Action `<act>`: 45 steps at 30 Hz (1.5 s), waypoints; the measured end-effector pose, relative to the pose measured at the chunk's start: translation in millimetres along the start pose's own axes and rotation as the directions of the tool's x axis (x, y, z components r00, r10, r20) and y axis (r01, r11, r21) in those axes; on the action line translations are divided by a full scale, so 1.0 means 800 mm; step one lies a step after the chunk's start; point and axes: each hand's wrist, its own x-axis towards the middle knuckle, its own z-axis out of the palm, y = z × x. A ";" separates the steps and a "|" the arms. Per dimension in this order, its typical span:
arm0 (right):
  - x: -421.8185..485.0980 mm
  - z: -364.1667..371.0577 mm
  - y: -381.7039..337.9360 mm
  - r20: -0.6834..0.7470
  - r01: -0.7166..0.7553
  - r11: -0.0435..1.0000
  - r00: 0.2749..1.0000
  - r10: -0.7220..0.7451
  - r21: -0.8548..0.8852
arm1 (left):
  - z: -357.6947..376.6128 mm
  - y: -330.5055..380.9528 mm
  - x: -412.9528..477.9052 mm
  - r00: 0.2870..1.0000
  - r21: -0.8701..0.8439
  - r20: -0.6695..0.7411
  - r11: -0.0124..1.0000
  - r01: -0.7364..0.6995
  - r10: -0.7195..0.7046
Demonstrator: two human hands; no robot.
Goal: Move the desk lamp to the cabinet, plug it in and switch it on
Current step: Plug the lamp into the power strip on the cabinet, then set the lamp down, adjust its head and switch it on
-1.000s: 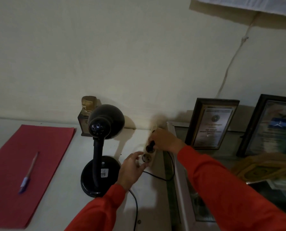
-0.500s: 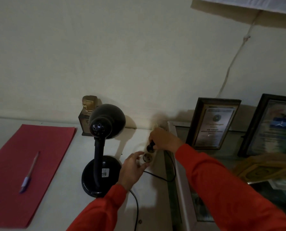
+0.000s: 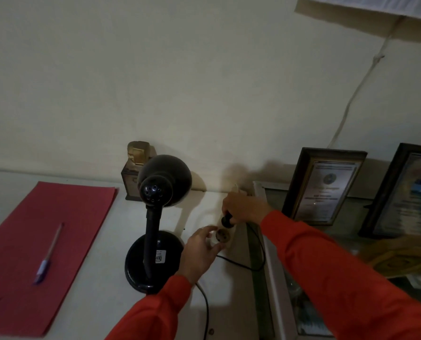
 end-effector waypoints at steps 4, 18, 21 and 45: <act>-0.001 0.005 0.003 -0.044 -0.030 0.998 0.999 0.033 0.057 | 0.001 -0.001 0.001 1.000 0.023 -0.019 1.000 -0.014 0.015; -0.031 0.026 -0.061 -0.211 -0.189 0.978 0.963 0.166 -0.091 | -0.030 0.016 -0.041 0.970 0.122 0.160 0.972 -0.201 0.181; -0.061 0.033 -0.118 -0.413 -0.083 0.991 0.903 0.120 0.106 | -0.065 0.019 -0.077 0.936 0.072 0.162 0.942 -0.328 0.313; -0.058 0.076 -0.109 -0.254 -0.192 0.932 0.927 0.274 0.306 | -0.141 -0.085 -0.096 0.986 0.013 0.122 0.993 -0.119 0.116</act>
